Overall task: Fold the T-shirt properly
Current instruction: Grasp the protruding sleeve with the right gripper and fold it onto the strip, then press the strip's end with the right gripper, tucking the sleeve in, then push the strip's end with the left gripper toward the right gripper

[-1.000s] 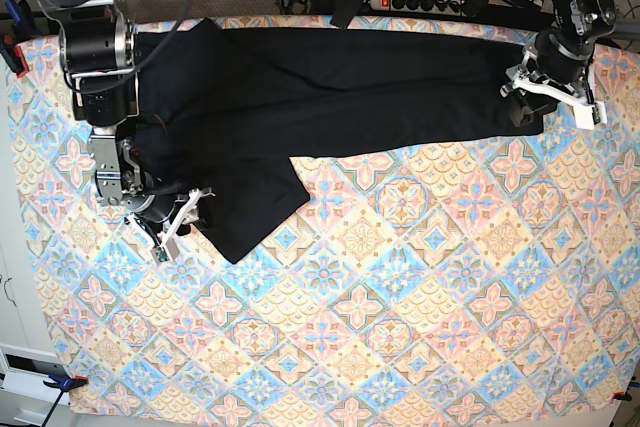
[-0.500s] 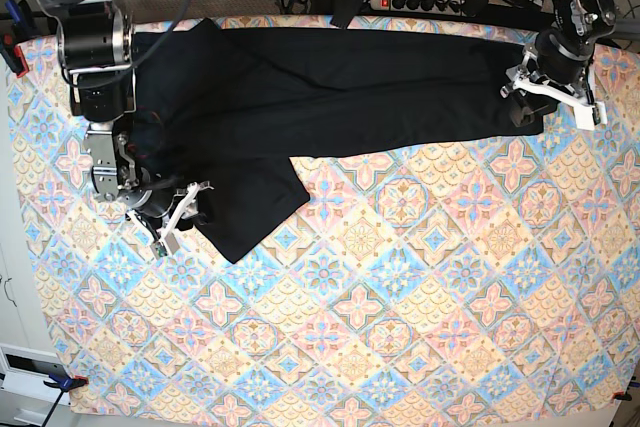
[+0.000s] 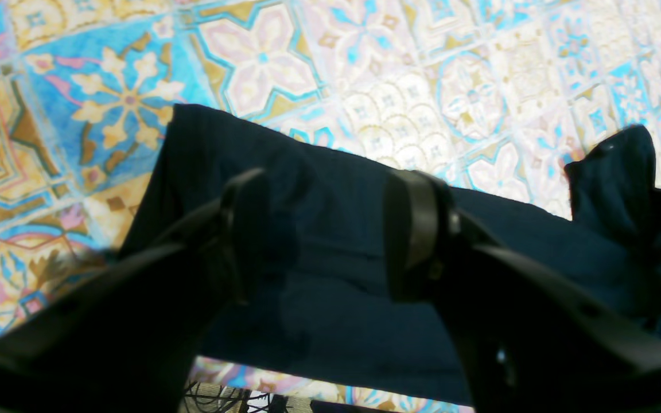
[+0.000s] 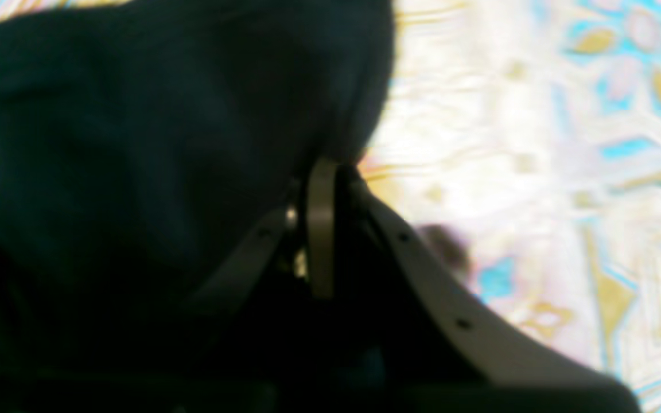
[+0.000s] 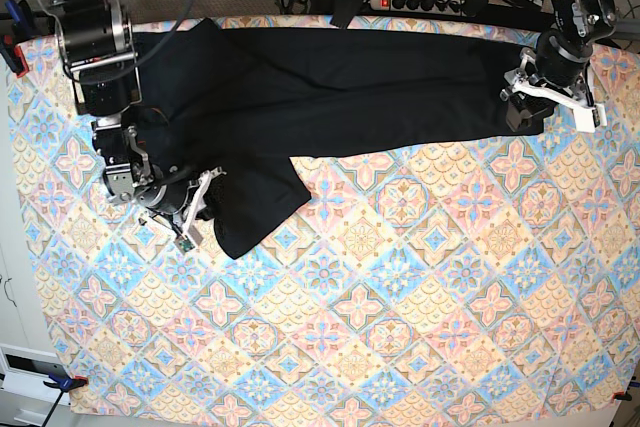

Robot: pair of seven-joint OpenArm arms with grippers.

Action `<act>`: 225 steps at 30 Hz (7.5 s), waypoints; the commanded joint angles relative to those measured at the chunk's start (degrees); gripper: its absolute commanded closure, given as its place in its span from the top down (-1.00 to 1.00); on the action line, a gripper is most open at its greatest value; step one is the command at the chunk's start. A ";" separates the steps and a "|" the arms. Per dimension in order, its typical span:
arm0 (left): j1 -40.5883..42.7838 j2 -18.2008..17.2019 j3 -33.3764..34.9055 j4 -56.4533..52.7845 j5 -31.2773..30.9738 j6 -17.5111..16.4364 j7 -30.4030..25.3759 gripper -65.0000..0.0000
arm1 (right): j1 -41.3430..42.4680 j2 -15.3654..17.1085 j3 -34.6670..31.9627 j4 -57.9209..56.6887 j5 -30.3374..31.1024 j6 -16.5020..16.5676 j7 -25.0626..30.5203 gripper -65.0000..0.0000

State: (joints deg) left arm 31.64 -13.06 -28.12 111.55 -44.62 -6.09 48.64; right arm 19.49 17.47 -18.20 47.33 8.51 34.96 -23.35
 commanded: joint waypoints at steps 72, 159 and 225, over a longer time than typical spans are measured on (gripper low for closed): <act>-4.34 -0.96 -0.32 -7.15 -0.52 -0.29 -0.86 -0.02 | -48.45 -3.54 37.58 65.94 0.15 0.51 -27.42 -0.47; -10.23 -22.24 18.14 -27.55 3.52 -0.29 -0.86 -0.02 | -42.21 -8.38 27.21 51.53 -11.99 5.04 -26.89 -0.64; -10.50 -0.79 4.78 -4.07 5.63 -9.17 12.41 -1.00 | -42.21 -8.20 30.11 64.27 -6.89 5.04 -26.54 -0.64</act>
State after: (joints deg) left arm 21.43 -13.30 -23.27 106.50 -38.28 -15.00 61.58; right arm -23.00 8.75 11.55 110.63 1.65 40.12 -50.70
